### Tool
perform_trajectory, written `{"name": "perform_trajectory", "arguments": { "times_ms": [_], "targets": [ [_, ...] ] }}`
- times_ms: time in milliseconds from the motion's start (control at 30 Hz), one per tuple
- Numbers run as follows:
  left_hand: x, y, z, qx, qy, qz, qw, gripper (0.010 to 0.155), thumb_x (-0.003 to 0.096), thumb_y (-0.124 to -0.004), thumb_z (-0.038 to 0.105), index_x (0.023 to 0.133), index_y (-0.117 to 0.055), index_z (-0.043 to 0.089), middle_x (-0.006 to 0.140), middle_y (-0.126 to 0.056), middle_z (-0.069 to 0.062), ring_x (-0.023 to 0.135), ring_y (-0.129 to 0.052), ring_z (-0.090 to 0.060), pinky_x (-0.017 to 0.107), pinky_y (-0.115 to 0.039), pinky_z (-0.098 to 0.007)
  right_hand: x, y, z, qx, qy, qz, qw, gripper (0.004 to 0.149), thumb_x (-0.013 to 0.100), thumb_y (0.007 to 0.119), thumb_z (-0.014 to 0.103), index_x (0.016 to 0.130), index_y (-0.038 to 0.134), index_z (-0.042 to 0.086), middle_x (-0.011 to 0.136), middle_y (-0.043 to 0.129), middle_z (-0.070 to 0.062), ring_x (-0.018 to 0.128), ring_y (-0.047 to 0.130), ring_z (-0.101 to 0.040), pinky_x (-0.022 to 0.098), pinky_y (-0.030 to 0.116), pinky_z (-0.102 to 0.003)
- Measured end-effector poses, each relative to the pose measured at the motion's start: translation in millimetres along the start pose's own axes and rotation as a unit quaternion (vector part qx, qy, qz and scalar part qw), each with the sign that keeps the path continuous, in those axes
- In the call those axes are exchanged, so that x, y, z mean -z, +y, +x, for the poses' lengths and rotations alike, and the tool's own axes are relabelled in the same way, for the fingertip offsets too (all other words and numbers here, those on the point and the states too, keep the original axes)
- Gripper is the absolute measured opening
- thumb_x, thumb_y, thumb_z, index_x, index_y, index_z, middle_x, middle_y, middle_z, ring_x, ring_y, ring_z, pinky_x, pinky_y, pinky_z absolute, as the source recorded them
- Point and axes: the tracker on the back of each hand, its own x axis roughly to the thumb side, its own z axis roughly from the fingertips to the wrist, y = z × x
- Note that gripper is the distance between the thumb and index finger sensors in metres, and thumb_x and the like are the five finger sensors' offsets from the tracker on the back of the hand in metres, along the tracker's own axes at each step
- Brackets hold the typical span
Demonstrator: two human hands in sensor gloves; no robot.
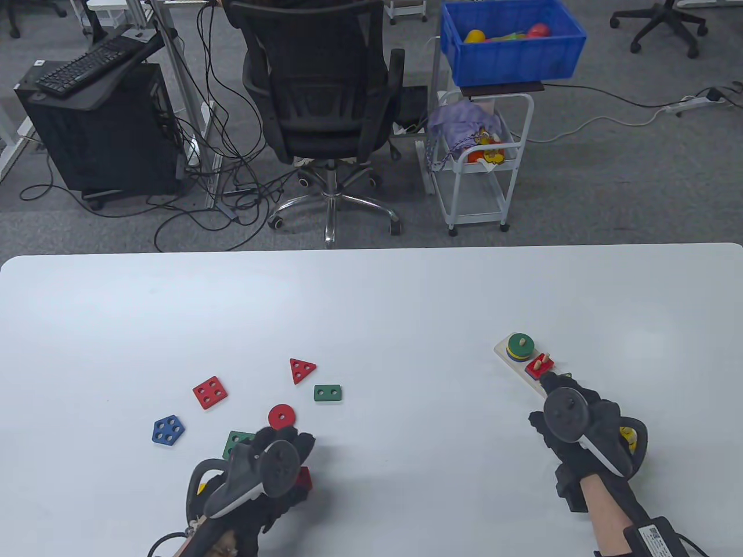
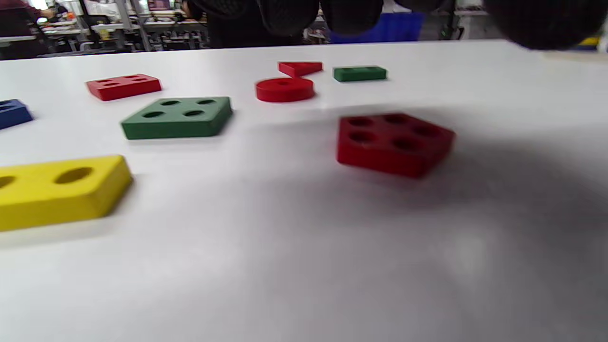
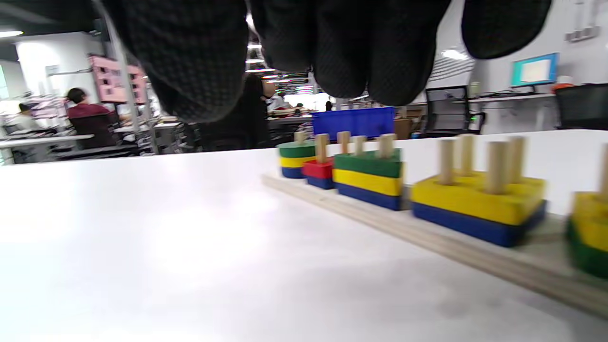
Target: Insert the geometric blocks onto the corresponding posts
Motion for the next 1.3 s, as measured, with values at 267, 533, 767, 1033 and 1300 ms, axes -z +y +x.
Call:
{"name": "perform_trajectory", "arguments": {
  "times_ms": [267, 533, 767, 1033, 1300],
  "targets": [
    [9, -22, 29, 0.126, 0.029, -0.001, 0.992, 0.069, 0.0356, -0.083, 0.053, 0.100, -0.061, 0.044, 0.111, -0.067, 0.010, 0.097, -0.081, -0.018, 0.073, -0.069, -0.041, -5, 13, 29, -0.029, -0.064, 0.036, 0.997, 0.067, 0.042, 0.085, 0.045, 0.100, 0.065, 0.019, 0.101, 0.075, -0.014, 0.086, 0.082, -0.041, 0.061, 0.065, -0.068],
    [12, -23, 30, 0.110, 0.005, 0.016, 0.994, 0.069, 0.0352, -0.086, 0.049, 0.099, -0.064, 0.037, 0.104, -0.074, 0.004, 0.088, -0.088, -0.020, 0.070, -0.075, -0.040, -8, 22, 43, -0.035, -0.092, 0.058, 0.993, 0.067, 0.042, 0.084, 0.046, 0.100, 0.065, 0.019, 0.100, 0.076, -0.014, 0.086, 0.083, -0.041, 0.061, 0.065, -0.068],
    [15, 4, 33, -0.040, -0.032, 0.021, 0.998, 0.074, 0.0369, -0.084, 0.052, 0.103, -0.056, 0.035, 0.106, -0.070, 0.004, 0.089, -0.087, -0.018, 0.072, -0.074, -0.039, -20, 18, 77, -0.003, -0.175, 0.060, 0.983, 0.067, 0.043, 0.083, 0.046, 0.101, 0.063, 0.018, 0.101, 0.074, -0.014, 0.086, 0.082, -0.041, 0.061, 0.065, -0.067],
    [43, 41, 59, -0.506, -0.106, -0.081, 0.852, 0.075, 0.0396, -0.082, 0.052, 0.105, -0.052, 0.031, 0.107, -0.067, 0.002, 0.089, -0.086, -0.020, 0.071, -0.074, -0.040, -55, -1, 131, 0.161, -0.353, -0.022, 0.922, 0.081, 0.042, 0.081, 0.050, 0.106, 0.046, 0.016, 0.106, 0.063, -0.015, 0.088, 0.082, -0.038, 0.061, 0.068, -0.065],
    [59, 30, 84, -0.654, -0.143, -0.172, 0.722, 0.082, 0.0417, -0.080, 0.055, 0.107, -0.039, 0.030, 0.108, -0.065, 0.002, 0.091, -0.085, -0.017, 0.072, -0.075, -0.039, -63, -6, 130, 0.257, -0.311, -0.095, 0.910, 0.075, 0.043, 0.080, 0.051, 0.102, 0.054, 0.015, 0.099, 0.071, -0.015, 0.081, 0.088, -0.037, 0.056, 0.071, -0.063]
  ]
}}
